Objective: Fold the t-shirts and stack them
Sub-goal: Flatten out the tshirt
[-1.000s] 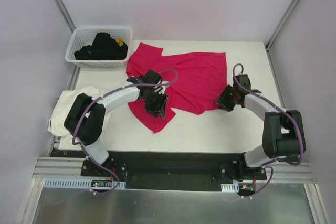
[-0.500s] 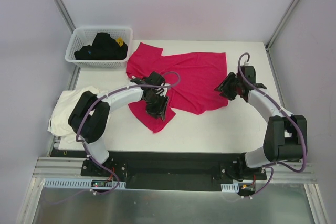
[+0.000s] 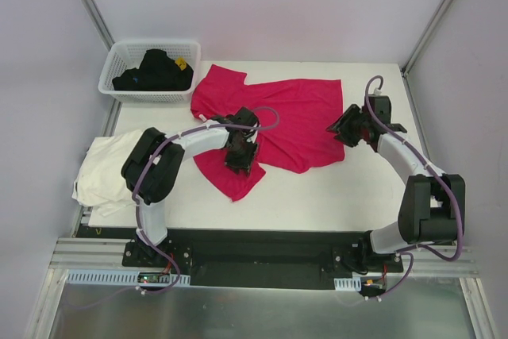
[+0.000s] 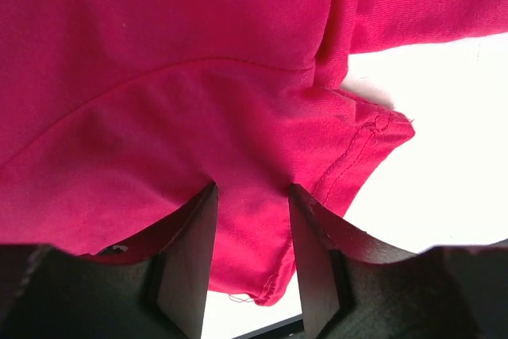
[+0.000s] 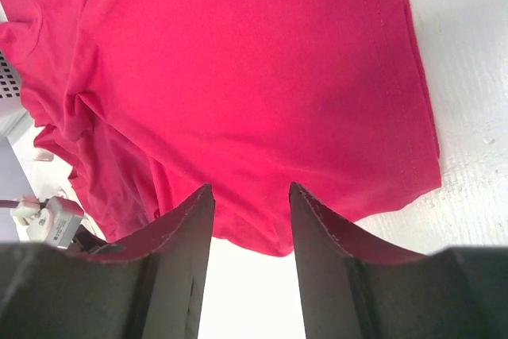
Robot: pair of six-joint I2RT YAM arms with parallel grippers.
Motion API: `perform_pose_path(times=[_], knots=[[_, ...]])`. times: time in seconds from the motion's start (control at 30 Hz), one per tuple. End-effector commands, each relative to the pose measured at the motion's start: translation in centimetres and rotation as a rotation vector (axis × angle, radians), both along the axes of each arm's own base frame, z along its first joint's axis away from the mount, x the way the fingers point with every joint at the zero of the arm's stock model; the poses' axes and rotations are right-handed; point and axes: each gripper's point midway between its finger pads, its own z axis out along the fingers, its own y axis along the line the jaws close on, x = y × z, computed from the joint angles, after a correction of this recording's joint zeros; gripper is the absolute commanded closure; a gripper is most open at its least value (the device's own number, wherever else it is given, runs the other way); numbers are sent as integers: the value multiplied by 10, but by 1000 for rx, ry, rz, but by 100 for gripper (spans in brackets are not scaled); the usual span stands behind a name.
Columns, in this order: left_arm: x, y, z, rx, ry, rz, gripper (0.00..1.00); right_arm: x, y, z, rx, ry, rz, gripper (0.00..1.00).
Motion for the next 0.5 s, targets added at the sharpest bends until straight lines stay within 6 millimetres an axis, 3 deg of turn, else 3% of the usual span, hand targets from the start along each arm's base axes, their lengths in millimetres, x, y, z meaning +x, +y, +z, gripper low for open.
perform_pose_path(times=[0.0, 0.2, 0.47], knots=[[-8, 1, -8, 38, 22, -4, 60, 18, -4, 26, 42, -77, -24, 54], [-34, 8, -19, 50, 93, 16, 60, 24, -11, 41, 88, -112, -56, 54], [-74, 12, -18, 47, 160, 56, 61, 21, -13, 63, 119, -171, -67, 54]])
